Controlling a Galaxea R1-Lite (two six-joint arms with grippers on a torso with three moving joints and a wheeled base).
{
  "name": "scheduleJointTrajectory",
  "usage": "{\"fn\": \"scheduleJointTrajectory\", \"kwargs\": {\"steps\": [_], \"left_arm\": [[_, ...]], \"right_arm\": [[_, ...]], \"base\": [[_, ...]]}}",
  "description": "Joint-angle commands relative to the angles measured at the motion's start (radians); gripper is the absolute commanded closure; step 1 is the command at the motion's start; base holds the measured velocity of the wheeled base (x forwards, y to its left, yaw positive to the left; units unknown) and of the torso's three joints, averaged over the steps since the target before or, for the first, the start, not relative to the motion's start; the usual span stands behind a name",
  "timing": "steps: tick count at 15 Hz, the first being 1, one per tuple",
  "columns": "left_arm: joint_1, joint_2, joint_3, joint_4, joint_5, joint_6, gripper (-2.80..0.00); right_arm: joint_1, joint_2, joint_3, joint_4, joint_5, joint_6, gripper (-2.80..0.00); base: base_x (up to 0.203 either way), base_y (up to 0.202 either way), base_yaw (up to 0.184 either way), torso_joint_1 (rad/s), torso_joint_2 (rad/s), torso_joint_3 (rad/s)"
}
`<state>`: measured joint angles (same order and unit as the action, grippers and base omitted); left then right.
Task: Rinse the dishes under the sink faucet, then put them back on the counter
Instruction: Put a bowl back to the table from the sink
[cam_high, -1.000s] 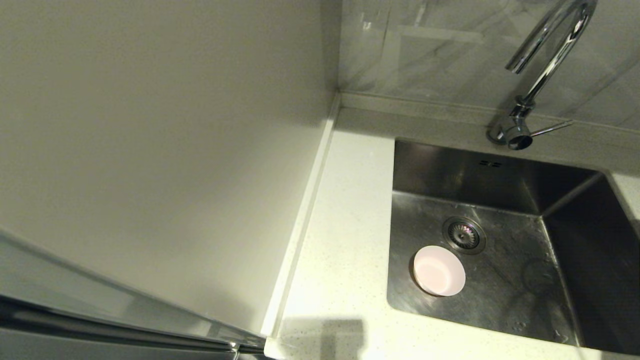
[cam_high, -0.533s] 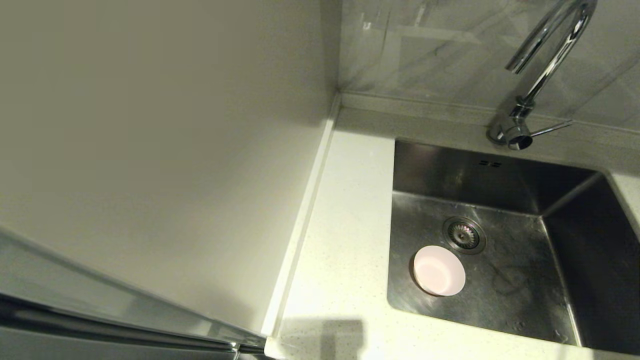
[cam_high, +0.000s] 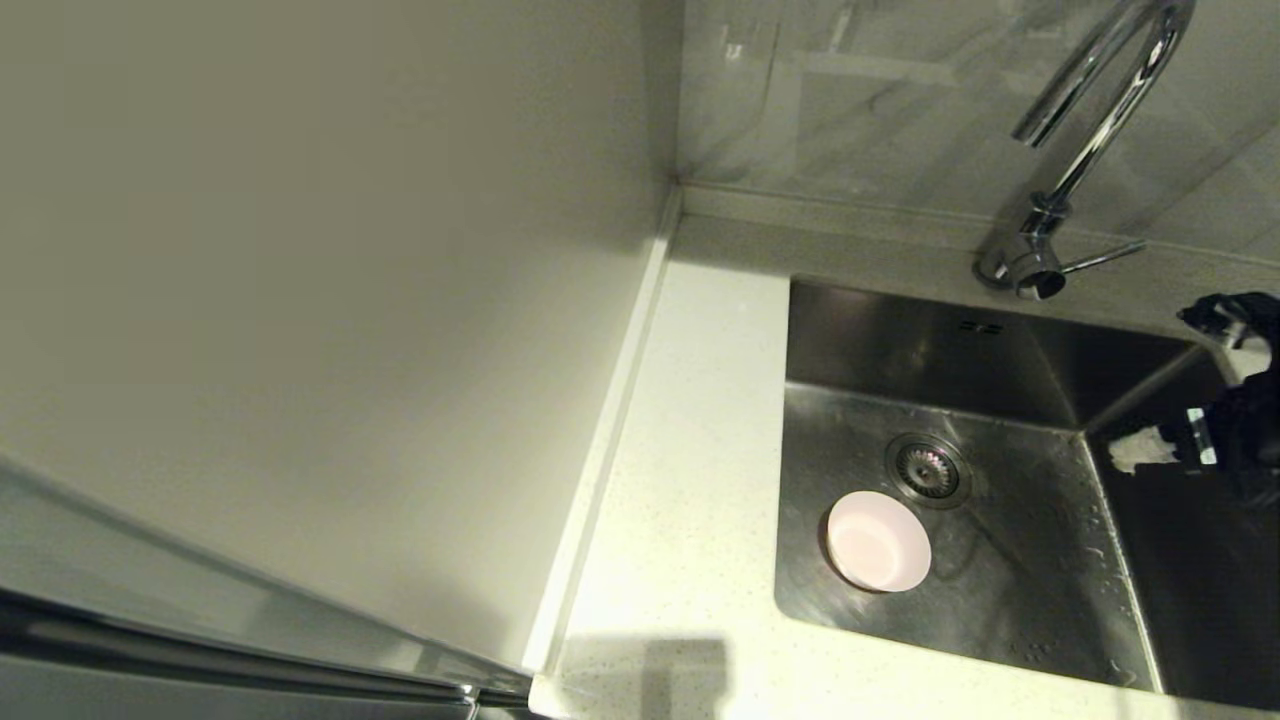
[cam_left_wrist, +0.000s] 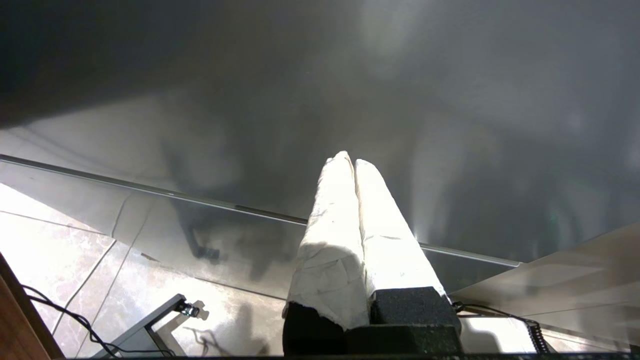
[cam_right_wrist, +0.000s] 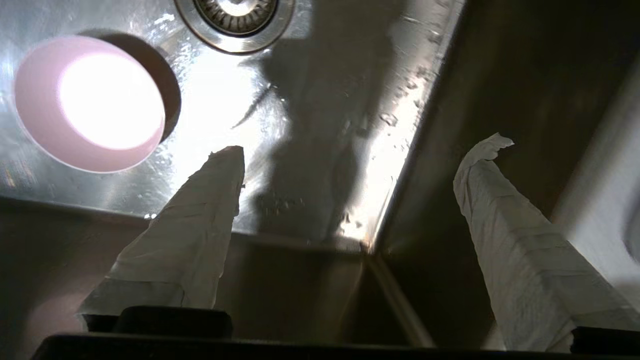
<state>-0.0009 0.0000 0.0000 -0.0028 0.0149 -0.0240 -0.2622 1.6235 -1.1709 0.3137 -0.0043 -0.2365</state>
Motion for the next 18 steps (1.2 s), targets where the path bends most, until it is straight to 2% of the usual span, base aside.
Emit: {"fn": "scheduleJointTrajectory", "kwargs": {"steps": [1, 2, 4, 7, 12, 15, 18], "left_arm": [[0.001, -0.003, 0.0, 0.0, 0.0, -0.001, 0.0], [0.001, -0.003, 0.0, 0.0, 0.0, -0.001, 0.0], [0.001, -0.005, 0.0, 0.0, 0.001, -0.001, 0.0], [0.0, -0.003, 0.0, 0.0, 0.0, -0.001, 0.0], [0.001, -0.003, 0.0, 0.0, 0.0, -0.001, 0.0], [0.001, -0.003, 0.0, 0.0, 0.0, -0.001, 0.0], [0.001, -0.003, 0.0, 0.0, 0.001, -0.001, 0.0]], "right_arm": [[0.028, 0.121, 0.013, -0.056, -0.001, -0.032, -2.8], [0.04, 0.161, 0.033, -0.109, -0.002, -0.063, -2.8], [0.051, 0.223, 0.091, -0.234, -0.002, -0.182, -2.8], [0.055, 0.274, 0.108, -0.286, 0.013, -0.334, -2.8], [0.164, 0.321, 0.181, -0.426, 0.021, -0.323, -2.8], [0.256, 0.342, 0.198, -0.441, 0.023, -0.213, -2.8], [0.301, 0.382, 0.203, -0.464, 0.013, -0.195, -2.8]], "base": [[0.0, 0.0, 0.0, 0.0, 0.0, 0.0], [0.0, 0.0, 0.0, 0.0, 0.0, 0.0], [0.0, 0.0, 0.0, 0.0, 0.0, 0.0], [0.0, 0.0, 0.0, 0.0, 0.0, 0.0], [0.0, 0.0, 0.0, 0.0, 0.0, 0.0], [0.0, 0.0, 0.0, 0.0, 0.0, 0.0], [0.0, 0.0, 0.0, 0.0, 0.0, 0.0]]}}
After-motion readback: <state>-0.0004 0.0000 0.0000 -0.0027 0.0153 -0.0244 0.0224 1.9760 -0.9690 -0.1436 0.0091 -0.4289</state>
